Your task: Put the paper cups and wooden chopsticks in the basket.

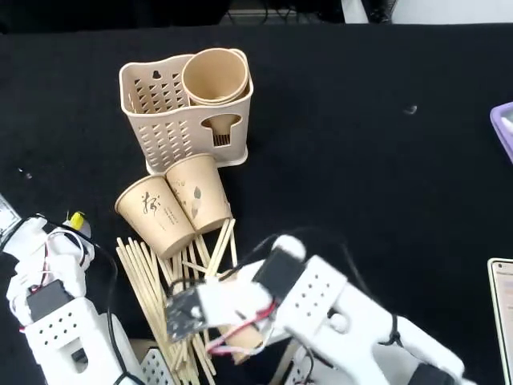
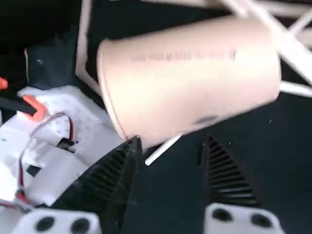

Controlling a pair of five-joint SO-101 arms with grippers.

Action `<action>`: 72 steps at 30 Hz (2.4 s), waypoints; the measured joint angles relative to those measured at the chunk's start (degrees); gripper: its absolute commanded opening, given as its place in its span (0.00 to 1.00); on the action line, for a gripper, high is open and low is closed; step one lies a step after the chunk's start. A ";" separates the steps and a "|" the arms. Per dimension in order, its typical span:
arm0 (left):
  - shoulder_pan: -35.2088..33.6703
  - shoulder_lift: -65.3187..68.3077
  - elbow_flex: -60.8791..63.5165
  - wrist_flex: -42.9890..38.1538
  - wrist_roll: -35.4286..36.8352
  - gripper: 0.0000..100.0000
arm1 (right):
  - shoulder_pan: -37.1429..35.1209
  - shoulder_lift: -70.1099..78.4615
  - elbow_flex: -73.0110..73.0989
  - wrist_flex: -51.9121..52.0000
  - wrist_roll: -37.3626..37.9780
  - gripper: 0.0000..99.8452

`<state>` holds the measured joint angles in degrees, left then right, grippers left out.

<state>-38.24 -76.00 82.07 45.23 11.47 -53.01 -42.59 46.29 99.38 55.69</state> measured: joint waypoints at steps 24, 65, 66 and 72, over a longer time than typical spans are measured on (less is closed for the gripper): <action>-1.49 0.00 0.00 -1.23 0.00 0.25 | -12.84 3.78 -2.11 -8.09 -19.69 0.19; -1.85 0.00 -0.35 -1.23 0.00 0.25 | 29.63 -12.75 -2.99 0.00 15.12 0.20; -1.85 0.00 -0.35 -1.23 0.00 0.25 | 29.36 -13.89 -0.62 0.00 16.44 0.20; -1.85 0.00 -0.35 -1.23 0.00 0.25 | 29.27 -15.12 7.21 0.00 24.70 0.20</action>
<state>-40.09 -76.00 81.71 44.00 11.47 -23.74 -57.71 53.49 99.38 80.40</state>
